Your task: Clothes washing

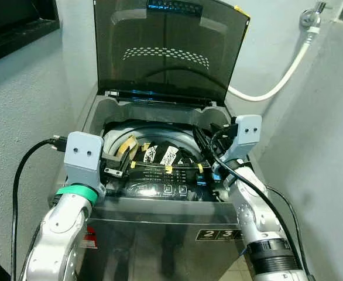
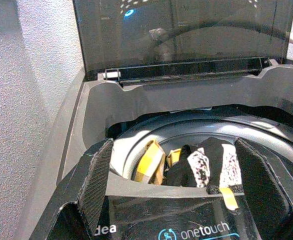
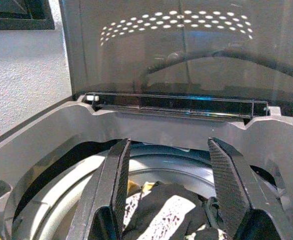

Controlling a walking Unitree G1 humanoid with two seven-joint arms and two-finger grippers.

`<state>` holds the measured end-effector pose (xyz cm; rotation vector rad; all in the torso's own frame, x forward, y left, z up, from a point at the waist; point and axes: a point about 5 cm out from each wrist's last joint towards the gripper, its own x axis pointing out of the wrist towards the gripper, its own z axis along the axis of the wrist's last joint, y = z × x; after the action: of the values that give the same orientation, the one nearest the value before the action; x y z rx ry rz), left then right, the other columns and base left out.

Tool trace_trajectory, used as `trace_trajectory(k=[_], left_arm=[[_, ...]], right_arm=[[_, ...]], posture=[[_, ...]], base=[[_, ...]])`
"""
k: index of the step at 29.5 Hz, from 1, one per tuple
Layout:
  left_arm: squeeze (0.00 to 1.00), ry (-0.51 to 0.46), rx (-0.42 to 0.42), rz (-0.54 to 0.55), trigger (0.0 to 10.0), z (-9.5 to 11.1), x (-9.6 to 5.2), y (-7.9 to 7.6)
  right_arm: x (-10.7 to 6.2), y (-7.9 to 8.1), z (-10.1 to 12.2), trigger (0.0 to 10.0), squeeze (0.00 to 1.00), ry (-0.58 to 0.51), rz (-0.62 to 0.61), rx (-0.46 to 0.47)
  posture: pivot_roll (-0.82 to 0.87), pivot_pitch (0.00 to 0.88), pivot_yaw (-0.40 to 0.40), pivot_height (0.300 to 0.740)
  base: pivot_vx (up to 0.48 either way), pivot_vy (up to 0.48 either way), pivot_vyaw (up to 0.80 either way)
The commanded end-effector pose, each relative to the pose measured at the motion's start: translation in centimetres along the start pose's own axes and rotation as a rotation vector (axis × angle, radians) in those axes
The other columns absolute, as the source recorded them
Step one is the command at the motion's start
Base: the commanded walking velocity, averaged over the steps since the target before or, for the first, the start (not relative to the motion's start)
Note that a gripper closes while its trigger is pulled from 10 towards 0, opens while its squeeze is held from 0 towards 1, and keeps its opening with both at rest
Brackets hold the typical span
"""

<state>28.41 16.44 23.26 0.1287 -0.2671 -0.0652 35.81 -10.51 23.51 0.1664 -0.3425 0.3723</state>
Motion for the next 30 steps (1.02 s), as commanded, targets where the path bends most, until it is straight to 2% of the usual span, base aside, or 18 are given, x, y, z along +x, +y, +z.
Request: trace_trajectory(k=[1, 16, 18, 21, 30], left_arm=[[0.00, 0.010, -0.001, -0.008, 10.0, -0.10, -0.10, -0.57], [0.00, 0.011, -0.003, 0.001, 10.0, -0.14, -0.15, -0.61], [0.00, 0.032, -0.091, 0.011, 10.0, -0.38, -0.22, -0.60], [0.00, 0.027, -0.135, 0.010, 10.0, -0.23, -0.24, -0.63], [0.00, 0.020, -0.120, 0.017, 10.0, -0.12, -0.30, -0.64]], right_arm=[[-0.40, -0.08, -0.28, 10.0, 0.00, 0.016, -0.008, -0.005], [-0.46, 0.04, -0.19, 10.0, 0.00, 0.030, -0.007, -0.011], [-0.45, 0.09, -0.17, 10.0, 0.00, 0.032, -0.006, -0.010], [-0.47, 0.12, -0.14, 10.0, 0.00, 0.033, -0.005, -0.010], [-0.45, 0.10, -0.05, 10.0, 0.00, 0.038, -0.001, -0.011]], posture=[[0.01, 0.000, -0.063, 0.740], [0.01, 0.000, -0.066, 0.740], [0.01, 0.000, -0.068, 0.740], [0.00, 0.000, -0.071, 0.740], [0.00, 0.000, -0.073, 0.740]], base=[[0.000, -0.356, 0.00], [0.000, -0.399, 0.00], [0.000, 0.000, 0.00], [0.000, 0.250, 0.00], [0.000, 0.387, 0.00]])
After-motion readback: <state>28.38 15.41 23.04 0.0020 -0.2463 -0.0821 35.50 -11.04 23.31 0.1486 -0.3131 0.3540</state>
